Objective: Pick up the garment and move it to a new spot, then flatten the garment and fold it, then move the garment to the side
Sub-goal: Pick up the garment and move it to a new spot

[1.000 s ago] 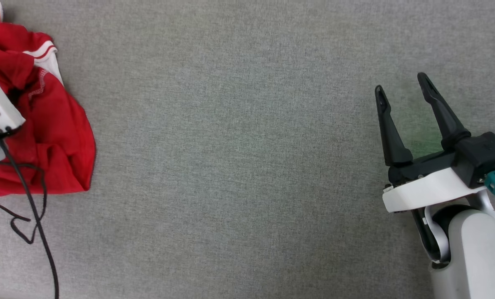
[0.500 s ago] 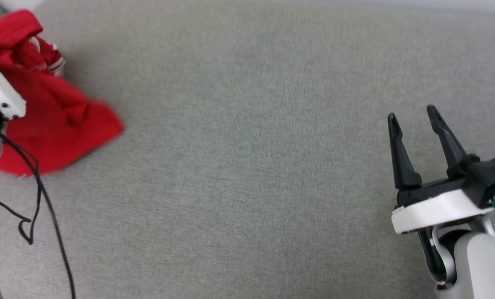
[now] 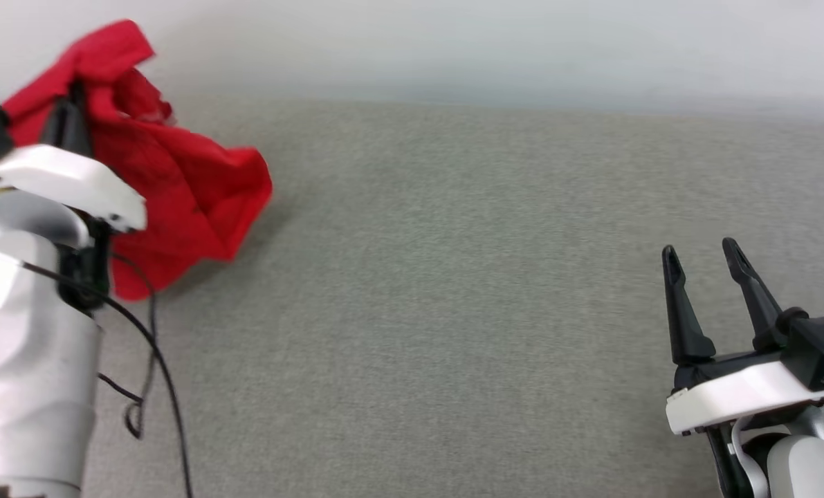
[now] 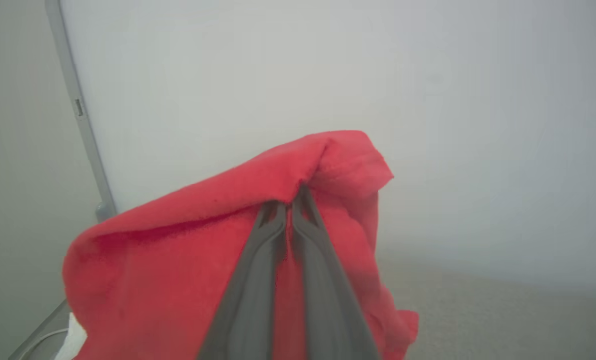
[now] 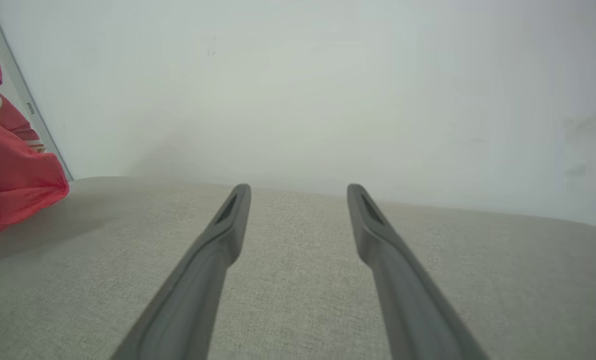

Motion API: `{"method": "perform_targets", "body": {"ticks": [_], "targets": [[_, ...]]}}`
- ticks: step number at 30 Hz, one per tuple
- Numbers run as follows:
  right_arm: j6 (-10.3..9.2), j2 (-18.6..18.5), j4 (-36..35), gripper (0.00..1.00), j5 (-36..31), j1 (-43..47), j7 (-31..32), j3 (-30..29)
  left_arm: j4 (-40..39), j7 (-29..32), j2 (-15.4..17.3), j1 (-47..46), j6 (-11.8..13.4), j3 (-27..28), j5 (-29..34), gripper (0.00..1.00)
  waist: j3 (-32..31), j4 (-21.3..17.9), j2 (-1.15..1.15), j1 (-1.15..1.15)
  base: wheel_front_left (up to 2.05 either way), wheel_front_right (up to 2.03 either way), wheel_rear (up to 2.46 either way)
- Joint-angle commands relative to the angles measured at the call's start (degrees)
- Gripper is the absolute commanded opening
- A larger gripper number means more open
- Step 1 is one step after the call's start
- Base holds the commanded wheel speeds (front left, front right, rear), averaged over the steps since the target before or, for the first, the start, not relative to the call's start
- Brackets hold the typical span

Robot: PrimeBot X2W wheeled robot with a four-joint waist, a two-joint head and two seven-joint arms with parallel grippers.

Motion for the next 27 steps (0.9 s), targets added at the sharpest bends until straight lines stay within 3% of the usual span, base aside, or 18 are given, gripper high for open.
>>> {"method": "perform_targets", "body": {"ticks": [1,10,16,27], "targets": [[-0.06,0.05,-0.03,1.0,0.44,0.63,-0.08,0.07,-0.73,-0.22,-0.32,1.26,0.41,-0.36,-0.06,0.0,-1.46,-2.18,0.0,0.02,0.0,0.0,0.0],[-0.06,0.06,-0.24,1.0,1.36,1.88,-0.21,-0.19,-14.72,3.01,-5.96,9.68,1.05,-5.35,0.3,0.0,-1.31,-10.14,0.0,0.02,0.0,0.0,0.0],[-0.06,0.06,0.04,1.0,2.34,2.44,-0.83,-0.68,-22.12,6.13,-9.9,14.08,-0.09,-10.97,0.28,0.0,-0.15,-14.34,0.0,0.02,0.0,0.0,0.0],[-0.06,0.07,0.81,1.0,3.68,1.02,-2.81,-0.98,-26.48,11.13,-15.76,22.08,-3.68,-27.17,2.87,0.0,4.93,-16.57,0.0,0.02,0.0,0.0,0.0]]}}
